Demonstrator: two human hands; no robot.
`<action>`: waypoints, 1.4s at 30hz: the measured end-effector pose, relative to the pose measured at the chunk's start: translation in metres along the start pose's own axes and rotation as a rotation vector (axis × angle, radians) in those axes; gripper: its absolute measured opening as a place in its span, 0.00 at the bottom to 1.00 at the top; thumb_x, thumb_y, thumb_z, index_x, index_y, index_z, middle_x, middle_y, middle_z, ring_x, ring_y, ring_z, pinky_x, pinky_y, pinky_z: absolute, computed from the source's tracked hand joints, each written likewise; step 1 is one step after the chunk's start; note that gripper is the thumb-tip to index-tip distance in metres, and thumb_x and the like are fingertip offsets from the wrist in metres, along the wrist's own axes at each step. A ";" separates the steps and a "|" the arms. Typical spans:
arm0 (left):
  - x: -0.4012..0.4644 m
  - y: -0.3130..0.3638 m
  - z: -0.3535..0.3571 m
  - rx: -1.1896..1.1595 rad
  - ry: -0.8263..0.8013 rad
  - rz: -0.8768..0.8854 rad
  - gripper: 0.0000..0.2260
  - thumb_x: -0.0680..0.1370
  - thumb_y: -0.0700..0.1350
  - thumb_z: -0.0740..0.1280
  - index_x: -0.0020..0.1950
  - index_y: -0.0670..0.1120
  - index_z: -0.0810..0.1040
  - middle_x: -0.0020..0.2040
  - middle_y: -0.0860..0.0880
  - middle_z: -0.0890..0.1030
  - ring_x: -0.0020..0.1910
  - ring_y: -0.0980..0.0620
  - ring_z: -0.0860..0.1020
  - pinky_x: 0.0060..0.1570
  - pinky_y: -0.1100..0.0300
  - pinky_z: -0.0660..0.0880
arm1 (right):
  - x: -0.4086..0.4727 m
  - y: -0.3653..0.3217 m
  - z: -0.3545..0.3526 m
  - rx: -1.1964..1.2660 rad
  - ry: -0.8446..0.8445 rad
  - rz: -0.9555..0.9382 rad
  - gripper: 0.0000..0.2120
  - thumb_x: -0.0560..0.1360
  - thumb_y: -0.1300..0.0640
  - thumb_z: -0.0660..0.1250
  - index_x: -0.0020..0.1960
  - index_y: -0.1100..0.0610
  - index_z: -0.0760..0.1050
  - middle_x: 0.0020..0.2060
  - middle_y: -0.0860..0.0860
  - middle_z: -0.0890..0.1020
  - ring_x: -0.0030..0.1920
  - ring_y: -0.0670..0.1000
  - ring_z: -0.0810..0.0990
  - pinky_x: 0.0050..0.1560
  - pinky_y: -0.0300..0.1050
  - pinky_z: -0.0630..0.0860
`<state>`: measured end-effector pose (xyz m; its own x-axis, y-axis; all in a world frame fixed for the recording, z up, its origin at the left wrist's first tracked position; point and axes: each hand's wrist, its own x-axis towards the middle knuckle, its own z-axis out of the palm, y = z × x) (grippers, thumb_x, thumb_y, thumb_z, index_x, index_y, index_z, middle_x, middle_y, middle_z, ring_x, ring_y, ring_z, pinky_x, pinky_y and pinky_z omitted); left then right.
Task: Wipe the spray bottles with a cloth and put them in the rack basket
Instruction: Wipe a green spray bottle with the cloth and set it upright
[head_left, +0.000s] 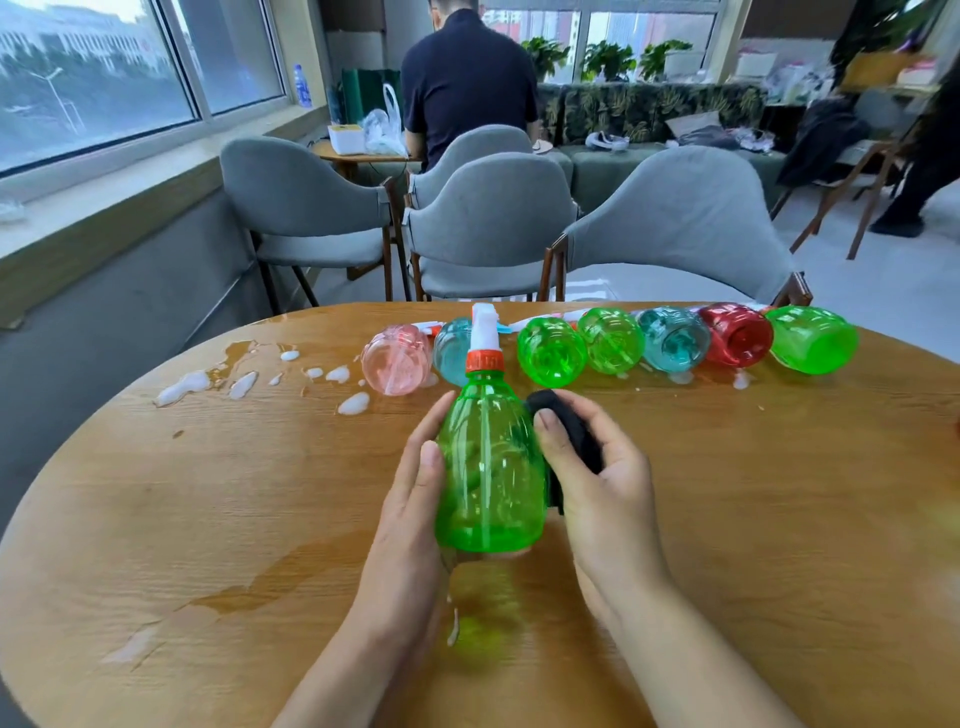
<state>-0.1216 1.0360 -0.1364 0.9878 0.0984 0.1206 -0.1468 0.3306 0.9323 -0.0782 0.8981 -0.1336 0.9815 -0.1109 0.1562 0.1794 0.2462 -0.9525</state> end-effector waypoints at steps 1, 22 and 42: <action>0.001 -0.001 0.000 0.012 -0.009 -0.003 0.19 0.86 0.57 0.59 0.77 0.61 0.74 0.70 0.51 0.82 0.66 0.43 0.83 0.57 0.32 0.81 | -0.002 0.000 -0.001 -0.027 0.009 -0.035 0.11 0.76 0.47 0.75 0.58 0.44 0.84 0.54 0.49 0.87 0.59 0.55 0.86 0.61 0.67 0.81; 0.000 -0.012 0.007 0.166 0.052 0.181 0.21 0.86 0.56 0.57 0.79 0.61 0.72 0.74 0.53 0.79 0.75 0.48 0.76 0.74 0.33 0.71 | 0.002 -0.018 -0.005 -0.714 -0.234 -0.705 0.12 0.83 0.52 0.69 0.62 0.54 0.85 0.56 0.51 0.74 0.59 0.51 0.78 0.61 0.37 0.73; 0.001 -0.009 -0.003 0.349 0.072 0.325 0.21 0.87 0.53 0.58 0.81 0.57 0.70 0.76 0.63 0.75 0.78 0.62 0.69 0.78 0.56 0.68 | -0.007 -0.034 0.004 -0.560 -0.021 -0.728 0.11 0.78 0.51 0.76 0.57 0.56 0.86 0.51 0.54 0.77 0.53 0.48 0.79 0.54 0.34 0.73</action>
<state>-0.1193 1.0358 -0.1461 0.8858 0.2133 0.4121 -0.4087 -0.0619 0.9106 -0.0913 0.8948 -0.1015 0.6409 -0.0370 0.7667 0.7003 -0.3809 -0.6037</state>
